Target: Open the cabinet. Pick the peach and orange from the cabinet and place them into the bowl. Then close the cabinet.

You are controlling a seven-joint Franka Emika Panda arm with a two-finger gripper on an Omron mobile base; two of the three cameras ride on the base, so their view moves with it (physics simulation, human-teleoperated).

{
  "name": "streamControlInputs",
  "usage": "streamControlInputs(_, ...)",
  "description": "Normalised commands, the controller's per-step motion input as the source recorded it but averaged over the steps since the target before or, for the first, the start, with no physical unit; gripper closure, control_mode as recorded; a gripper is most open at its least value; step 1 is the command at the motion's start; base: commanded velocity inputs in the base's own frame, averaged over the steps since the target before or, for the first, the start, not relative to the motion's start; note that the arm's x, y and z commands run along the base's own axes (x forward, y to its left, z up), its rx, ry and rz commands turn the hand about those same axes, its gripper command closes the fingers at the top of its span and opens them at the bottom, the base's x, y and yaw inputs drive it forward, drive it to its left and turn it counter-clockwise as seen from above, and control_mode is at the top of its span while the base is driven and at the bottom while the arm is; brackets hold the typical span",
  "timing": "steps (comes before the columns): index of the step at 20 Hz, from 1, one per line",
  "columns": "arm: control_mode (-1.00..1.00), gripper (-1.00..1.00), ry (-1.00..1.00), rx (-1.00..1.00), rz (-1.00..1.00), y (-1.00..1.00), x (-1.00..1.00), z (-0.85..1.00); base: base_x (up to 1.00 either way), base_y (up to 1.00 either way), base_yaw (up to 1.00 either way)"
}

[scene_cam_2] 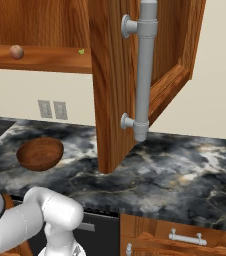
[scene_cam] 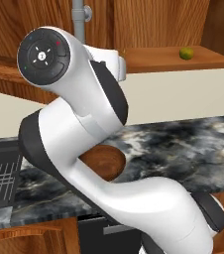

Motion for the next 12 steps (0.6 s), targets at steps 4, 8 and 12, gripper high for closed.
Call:
streamControlInputs(4, -1.00, 1.00, -0.08, -0.01, 0.00, 0.11, -0.18, 0.01, 0.00, 0.00, 0.00)
streamControlInputs(8, -1.00, 1.00, -0.01, 0.00, -0.01, 0.22, -0.06, 0.03, 0.00, 0.00, 0.00)
streamControlInputs(12, -1.00, 1.00, 0.02, 0.00, 0.00, 0.20, -0.06, 0.00, 0.00, 0.00, 0.00)
